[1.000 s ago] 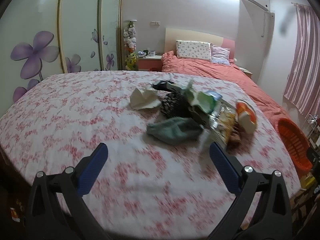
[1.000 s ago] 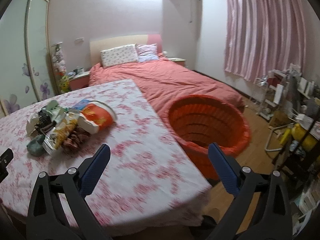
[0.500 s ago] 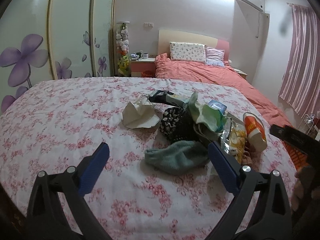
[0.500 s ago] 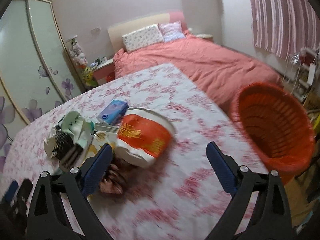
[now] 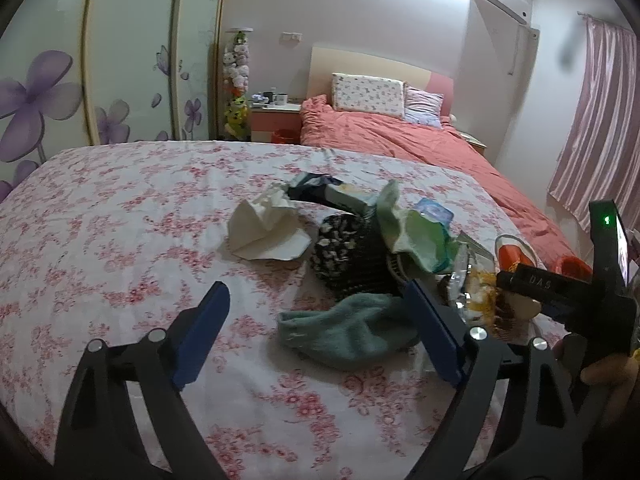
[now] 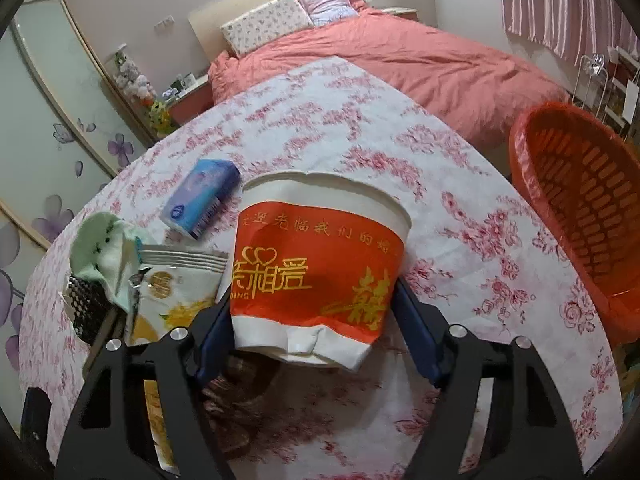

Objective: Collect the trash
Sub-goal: 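Grasp the red-printed paper cup with the right tool while the left grasps the yellow snack bag, then carry the cup and snack bag over the orange basket and open both tools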

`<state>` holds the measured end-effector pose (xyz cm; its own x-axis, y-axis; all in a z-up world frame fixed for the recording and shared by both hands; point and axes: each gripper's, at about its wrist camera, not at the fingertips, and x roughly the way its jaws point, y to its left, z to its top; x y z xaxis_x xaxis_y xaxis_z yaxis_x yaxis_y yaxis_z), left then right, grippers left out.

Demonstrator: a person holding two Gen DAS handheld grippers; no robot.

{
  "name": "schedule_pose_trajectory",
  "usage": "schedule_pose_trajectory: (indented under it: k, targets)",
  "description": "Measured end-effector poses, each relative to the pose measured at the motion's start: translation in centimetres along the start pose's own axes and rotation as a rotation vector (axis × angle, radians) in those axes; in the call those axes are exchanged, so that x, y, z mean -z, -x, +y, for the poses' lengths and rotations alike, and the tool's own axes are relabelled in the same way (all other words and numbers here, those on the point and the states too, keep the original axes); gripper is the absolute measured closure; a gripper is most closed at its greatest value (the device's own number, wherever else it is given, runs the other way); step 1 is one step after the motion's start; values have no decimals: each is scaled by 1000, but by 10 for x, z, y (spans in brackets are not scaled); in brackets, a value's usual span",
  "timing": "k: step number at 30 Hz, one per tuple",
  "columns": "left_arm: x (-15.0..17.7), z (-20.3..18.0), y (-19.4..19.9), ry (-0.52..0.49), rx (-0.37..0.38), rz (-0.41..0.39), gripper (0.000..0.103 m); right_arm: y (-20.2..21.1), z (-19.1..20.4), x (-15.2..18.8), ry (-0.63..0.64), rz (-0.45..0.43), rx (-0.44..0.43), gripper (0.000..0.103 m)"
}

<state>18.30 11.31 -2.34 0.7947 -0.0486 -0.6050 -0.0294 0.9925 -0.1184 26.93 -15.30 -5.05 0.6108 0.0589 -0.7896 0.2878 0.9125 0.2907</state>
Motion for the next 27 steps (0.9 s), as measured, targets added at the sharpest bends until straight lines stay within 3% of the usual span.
schedule_pose_trajectory:
  k: [15,27]
  targets:
    - [7,-81,-8,-138,156,45,30,38,-44,8,40,-105,57,31]
    - [14,-120,-57,-243,108,148,36,41,-61,14,29,-88,30,30]
